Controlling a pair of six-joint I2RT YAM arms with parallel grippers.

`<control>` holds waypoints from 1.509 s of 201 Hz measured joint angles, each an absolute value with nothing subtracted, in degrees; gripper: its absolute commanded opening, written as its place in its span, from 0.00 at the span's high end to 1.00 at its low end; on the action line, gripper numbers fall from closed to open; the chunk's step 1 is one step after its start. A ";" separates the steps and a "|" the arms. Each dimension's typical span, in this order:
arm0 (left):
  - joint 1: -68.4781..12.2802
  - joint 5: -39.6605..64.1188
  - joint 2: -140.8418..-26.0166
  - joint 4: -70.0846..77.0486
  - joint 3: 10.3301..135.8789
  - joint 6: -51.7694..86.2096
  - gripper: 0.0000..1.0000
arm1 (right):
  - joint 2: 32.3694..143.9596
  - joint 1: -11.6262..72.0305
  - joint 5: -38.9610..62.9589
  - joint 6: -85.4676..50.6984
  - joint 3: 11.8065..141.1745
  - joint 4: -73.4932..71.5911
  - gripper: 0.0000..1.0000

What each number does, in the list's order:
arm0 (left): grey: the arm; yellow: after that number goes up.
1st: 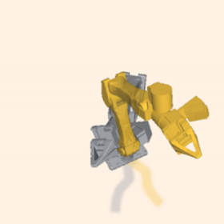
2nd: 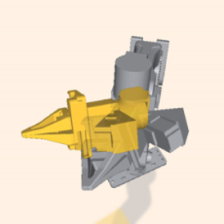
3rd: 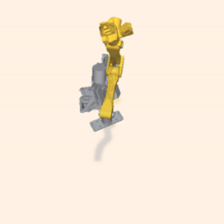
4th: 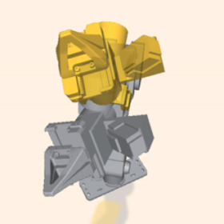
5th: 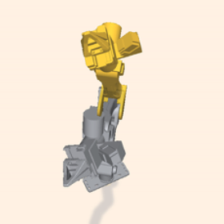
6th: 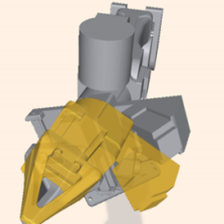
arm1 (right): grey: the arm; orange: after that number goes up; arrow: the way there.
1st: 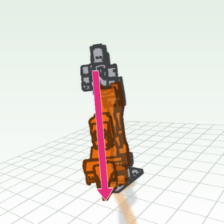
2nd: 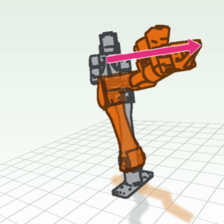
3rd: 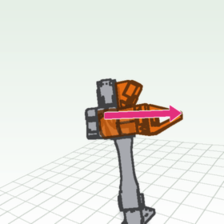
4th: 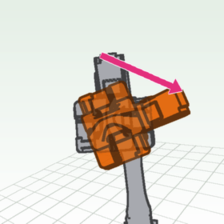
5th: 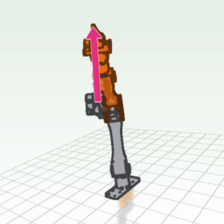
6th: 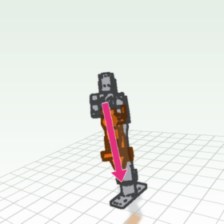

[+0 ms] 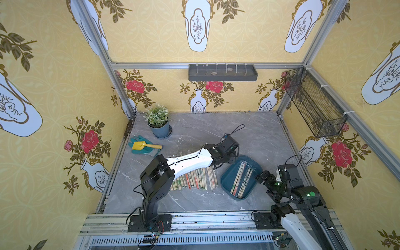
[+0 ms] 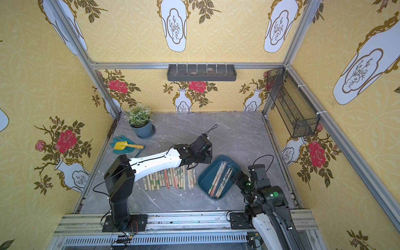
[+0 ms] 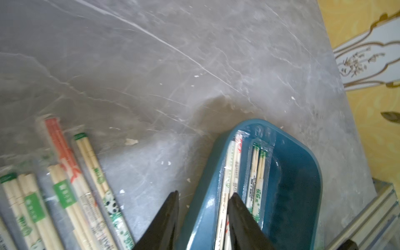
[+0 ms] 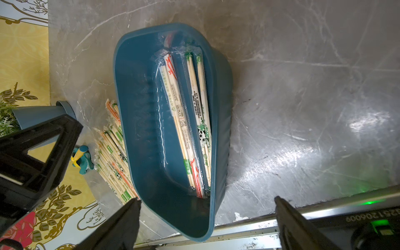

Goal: Take the paired disposable chopsticks out of the storage box
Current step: Pick up the paired disposable chopsticks from the storage box.

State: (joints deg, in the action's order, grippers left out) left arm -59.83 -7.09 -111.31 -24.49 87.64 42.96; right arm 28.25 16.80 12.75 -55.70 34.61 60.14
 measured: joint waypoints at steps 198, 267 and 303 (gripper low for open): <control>-65.73 -4.73 -126.87 -32.36 96.12 32.86 0.63 | 27.90 16.80 12.69 -56.51 34.57 60.64 0.03; -66.41 -6.04 -128.92 -32.40 98.04 31.51 0.67 | 28.32 16.80 12.62 -56.31 34.57 60.64 0.03; -66.65 -7.07 -129.19 -32.34 98.15 31.33 0.85 | 28.36 16.80 12.56 -56.31 34.57 60.64 0.02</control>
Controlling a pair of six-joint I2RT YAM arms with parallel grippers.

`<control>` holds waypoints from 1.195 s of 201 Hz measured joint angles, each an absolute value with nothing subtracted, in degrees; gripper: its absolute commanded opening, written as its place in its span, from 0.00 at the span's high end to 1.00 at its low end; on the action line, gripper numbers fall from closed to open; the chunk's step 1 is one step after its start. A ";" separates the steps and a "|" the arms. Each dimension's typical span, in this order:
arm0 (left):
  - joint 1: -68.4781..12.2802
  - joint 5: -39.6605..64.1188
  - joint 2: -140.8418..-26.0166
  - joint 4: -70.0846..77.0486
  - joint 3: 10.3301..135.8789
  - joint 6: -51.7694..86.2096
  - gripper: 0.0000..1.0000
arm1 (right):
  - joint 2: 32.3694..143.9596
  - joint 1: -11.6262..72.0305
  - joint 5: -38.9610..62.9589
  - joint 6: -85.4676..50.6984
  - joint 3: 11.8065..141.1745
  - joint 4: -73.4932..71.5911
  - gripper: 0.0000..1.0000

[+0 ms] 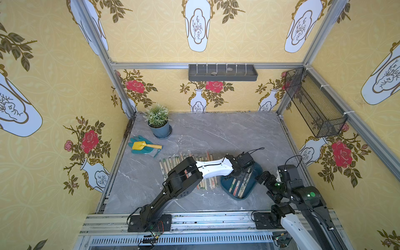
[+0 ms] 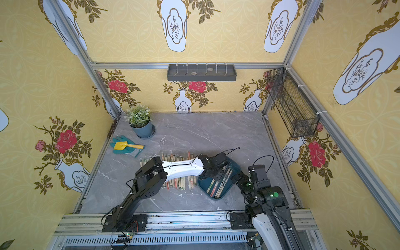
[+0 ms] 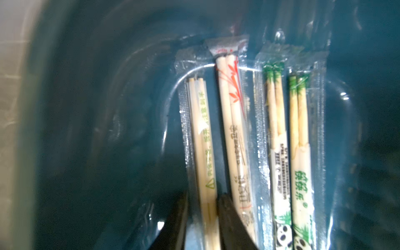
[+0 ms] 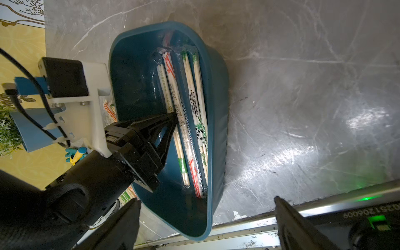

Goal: Take the paired disposable chopsticks out of the storage box
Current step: Pick up the paired disposable chopsticks from the storage box, then place the paired disposable chopsticks at the center of the board.

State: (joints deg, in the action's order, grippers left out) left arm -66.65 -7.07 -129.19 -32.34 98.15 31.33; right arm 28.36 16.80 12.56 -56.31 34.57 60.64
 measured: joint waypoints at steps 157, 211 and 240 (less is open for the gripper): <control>-65.19 -6.44 -118.58 -33.01 96.64 32.99 1.00 | 28.34 16.80 12.25 -56.29 34.76 60.77 0.02; -60.55 -8.54 -107.35 -29.23 87.70 38.68 1.00 | 28.64 16.80 12.27 -56.29 34.89 60.90 0.03; -56.45 -10.68 -101.47 -27.40 80.29 44.03 1.00 | 29.04 16.80 12.29 -56.27 34.92 60.82 0.02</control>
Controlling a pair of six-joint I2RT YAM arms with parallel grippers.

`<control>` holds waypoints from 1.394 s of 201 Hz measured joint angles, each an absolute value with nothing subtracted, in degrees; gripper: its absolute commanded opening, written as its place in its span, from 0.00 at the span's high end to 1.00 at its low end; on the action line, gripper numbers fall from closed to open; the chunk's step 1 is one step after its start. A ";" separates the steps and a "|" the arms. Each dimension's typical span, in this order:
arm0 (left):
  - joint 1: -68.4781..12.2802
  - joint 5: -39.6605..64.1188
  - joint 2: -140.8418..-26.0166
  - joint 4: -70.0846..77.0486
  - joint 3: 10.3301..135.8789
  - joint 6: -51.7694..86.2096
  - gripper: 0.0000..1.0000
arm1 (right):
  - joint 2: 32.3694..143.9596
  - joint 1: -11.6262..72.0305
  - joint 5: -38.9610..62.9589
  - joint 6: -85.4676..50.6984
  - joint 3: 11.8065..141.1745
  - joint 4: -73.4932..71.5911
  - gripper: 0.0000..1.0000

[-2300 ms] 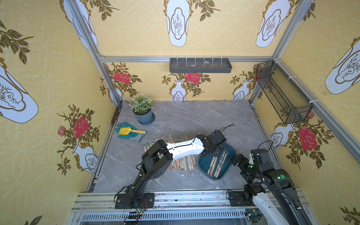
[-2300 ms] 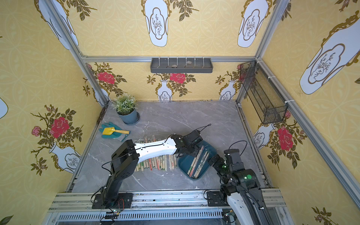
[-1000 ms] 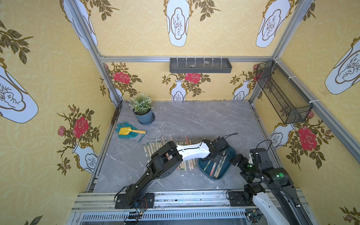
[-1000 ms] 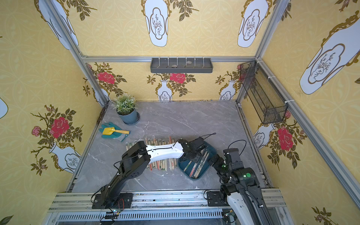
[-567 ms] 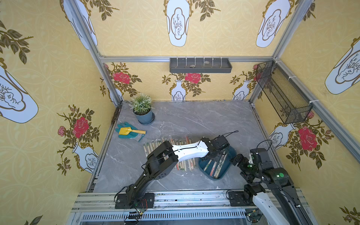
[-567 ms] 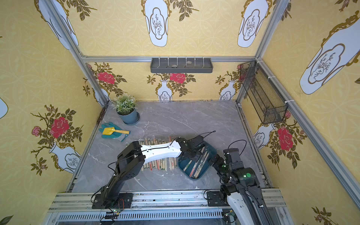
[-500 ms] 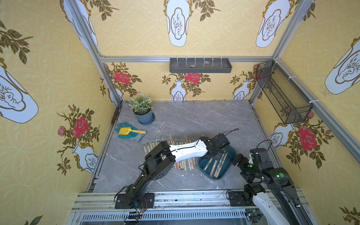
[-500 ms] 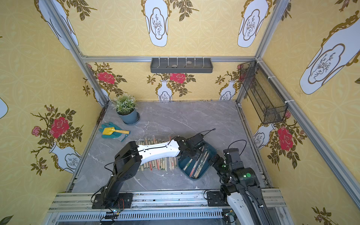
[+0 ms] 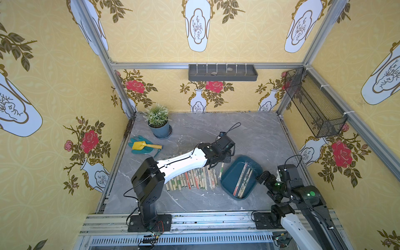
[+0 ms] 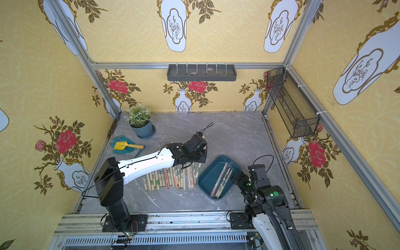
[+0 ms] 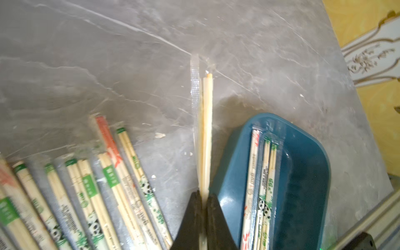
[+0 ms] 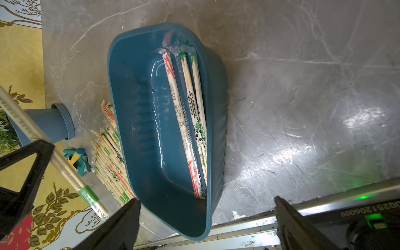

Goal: Take the paired disposable chopsticks out of the storage box
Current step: Place the paired disposable chopsticks at the center of the board.

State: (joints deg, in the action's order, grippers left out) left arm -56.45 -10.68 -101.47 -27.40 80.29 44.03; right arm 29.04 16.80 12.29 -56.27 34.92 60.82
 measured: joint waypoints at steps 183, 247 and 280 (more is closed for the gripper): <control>-54.04 -11.27 -106.85 -15.33 68.10 61.17 1.00 | 29.61 16.80 11.70 -55.46 35.97 61.10 0.03; -55.00 -10.15 -109.84 -13.37 68.47 62.17 0.94 | 29.76 16.80 11.68 -55.44 36.60 61.25 0.03; -55.05 -9.85 -110.32 -13.26 68.47 62.15 0.74 | 29.76 16.80 11.66 -55.44 36.77 61.32 0.03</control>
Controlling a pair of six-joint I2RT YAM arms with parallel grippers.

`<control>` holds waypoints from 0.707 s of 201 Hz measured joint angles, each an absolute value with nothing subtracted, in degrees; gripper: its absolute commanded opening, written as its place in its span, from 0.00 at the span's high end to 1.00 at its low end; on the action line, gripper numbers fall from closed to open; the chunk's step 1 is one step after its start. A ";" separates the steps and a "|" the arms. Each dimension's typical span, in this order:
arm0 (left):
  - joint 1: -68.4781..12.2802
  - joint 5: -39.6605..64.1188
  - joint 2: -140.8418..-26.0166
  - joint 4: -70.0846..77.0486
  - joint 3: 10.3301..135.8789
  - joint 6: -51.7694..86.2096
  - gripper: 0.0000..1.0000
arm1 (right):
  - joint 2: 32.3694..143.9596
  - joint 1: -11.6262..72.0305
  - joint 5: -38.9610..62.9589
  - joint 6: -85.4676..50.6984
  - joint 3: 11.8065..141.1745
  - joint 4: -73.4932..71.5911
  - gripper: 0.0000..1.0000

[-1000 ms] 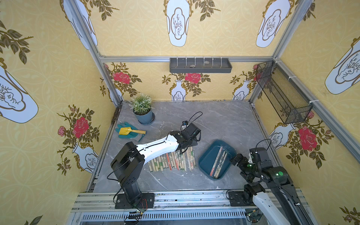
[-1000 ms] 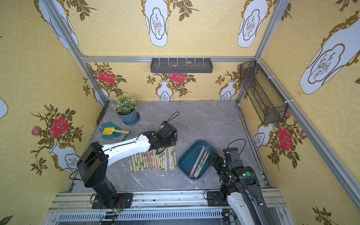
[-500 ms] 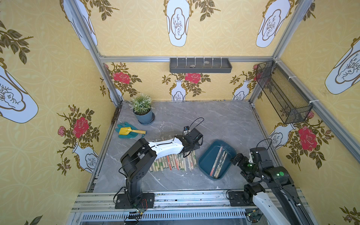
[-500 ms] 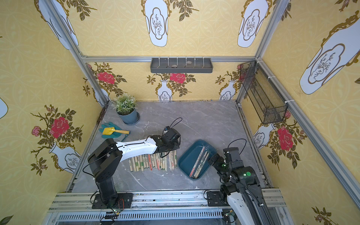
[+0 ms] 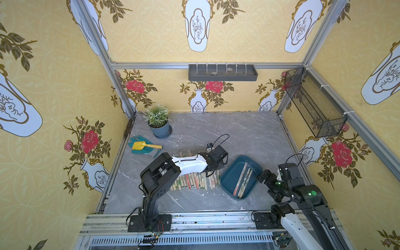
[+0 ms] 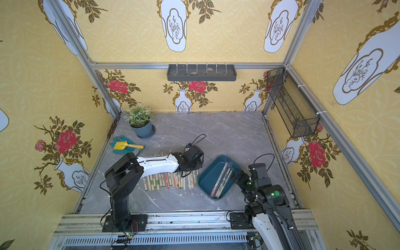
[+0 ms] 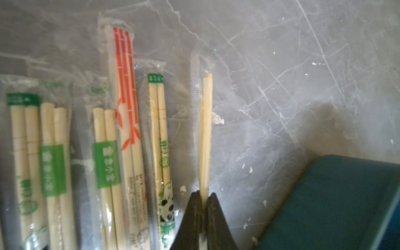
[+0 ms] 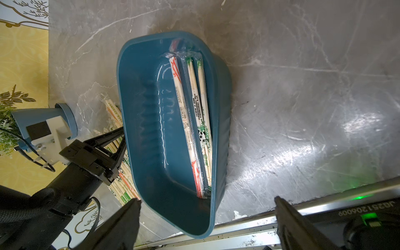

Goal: Take the paired disposable chopsticks out of the storage box
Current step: Place the paired disposable chopsticks at the center of the board.

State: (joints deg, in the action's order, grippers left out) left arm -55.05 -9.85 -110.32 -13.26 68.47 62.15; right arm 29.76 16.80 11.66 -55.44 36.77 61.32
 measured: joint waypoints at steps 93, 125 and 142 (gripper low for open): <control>-55.07 -10.85 -104.14 -14.85 69.45 58.15 0.56 | 30.28 16.80 11.68 -55.44 36.80 61.23 0.03; -55.53 -12.47 -101.75 -16.86 72.25 54.00 0.55 | 30.65 16.80 11.77 -55.44 36.75 60.90 0.02; -56.31 -12.84 -101.54 -17.78 74.22 50.98 0.55 | 30.85 16.80 11.81 -55.44 36.71 60.40 0.03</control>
State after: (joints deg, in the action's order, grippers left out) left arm -56.31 -12.84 -101.54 -17.78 74.22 50.98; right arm 30.85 16.80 11.81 -55.44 36.71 60.40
